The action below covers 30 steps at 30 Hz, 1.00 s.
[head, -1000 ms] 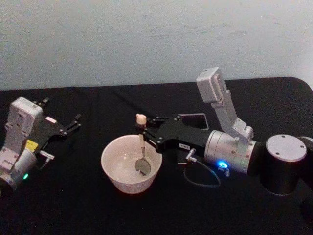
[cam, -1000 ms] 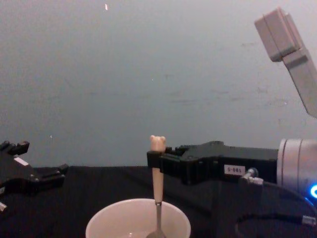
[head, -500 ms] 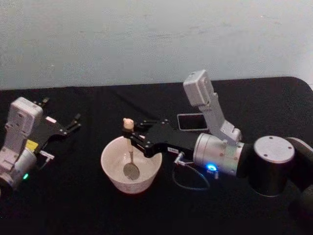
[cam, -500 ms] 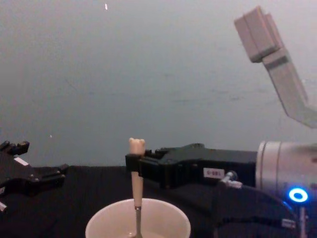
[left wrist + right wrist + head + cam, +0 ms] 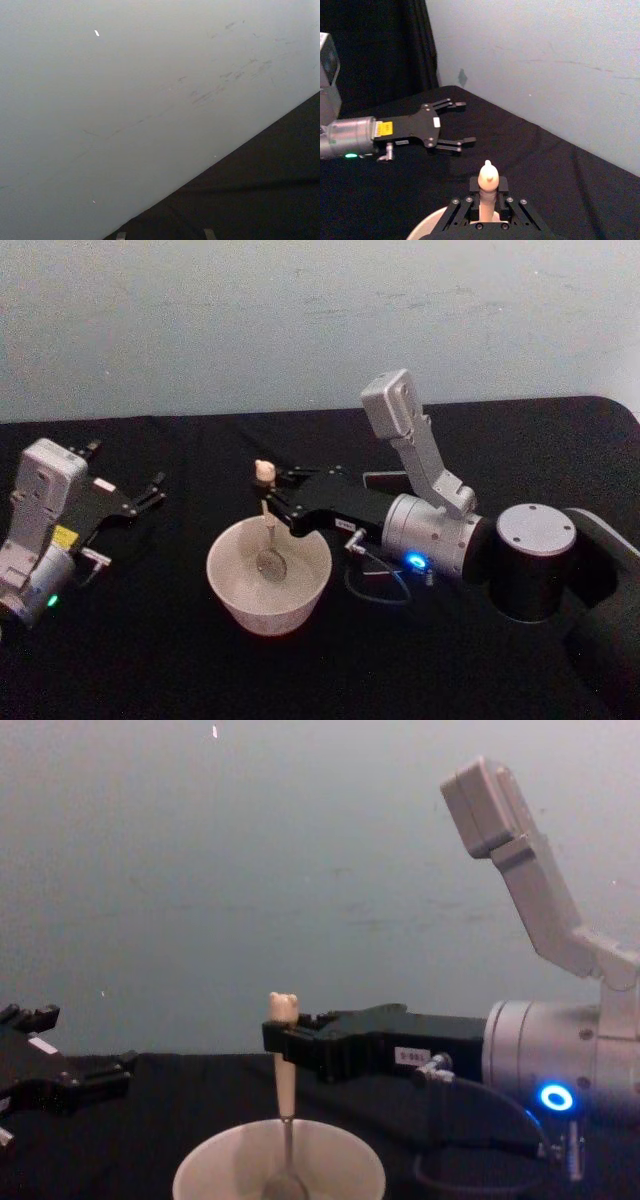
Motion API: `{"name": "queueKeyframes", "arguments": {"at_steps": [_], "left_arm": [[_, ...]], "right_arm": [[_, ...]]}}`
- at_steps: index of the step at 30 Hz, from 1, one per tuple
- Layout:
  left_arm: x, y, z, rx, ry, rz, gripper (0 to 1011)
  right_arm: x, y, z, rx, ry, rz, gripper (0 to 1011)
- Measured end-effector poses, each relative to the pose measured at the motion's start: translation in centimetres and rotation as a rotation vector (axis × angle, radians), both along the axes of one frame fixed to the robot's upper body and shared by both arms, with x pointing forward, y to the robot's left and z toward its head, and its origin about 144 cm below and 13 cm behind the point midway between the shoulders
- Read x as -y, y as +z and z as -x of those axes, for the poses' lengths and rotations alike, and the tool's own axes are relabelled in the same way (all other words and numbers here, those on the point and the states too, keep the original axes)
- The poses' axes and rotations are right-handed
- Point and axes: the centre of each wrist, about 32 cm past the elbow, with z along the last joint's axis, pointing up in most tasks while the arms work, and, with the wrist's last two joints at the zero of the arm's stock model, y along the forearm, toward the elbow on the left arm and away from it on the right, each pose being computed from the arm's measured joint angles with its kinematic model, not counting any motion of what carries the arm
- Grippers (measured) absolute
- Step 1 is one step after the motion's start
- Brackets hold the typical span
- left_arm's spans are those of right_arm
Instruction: Pick up the stirring spoon with one hand, stir inside the cup, then place it back in its original position.
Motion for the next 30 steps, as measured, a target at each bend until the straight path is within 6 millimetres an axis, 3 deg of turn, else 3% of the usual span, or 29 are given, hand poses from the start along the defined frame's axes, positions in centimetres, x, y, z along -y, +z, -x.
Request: {"name": "queueKeyframes", "arguments": {"at_steps": [7,20,30], "left_arm": [[0.0,0.0,0.0,0.0,0.0,0.0,1001],[0.0,0.0,0.0,0.0,0.0,0.0,1001],[0.0,0.0,0.0,0.0,0.0,0.0,1001]], "right_arm": [[1.0,0.0,0.0,0.004,-0.019,0.009,202],[3.1,0.3,1.9,-0.015,0.034,0.009,203],[2.6,0.4,2.9,-0.032,0.093,-0.003,202]]}}
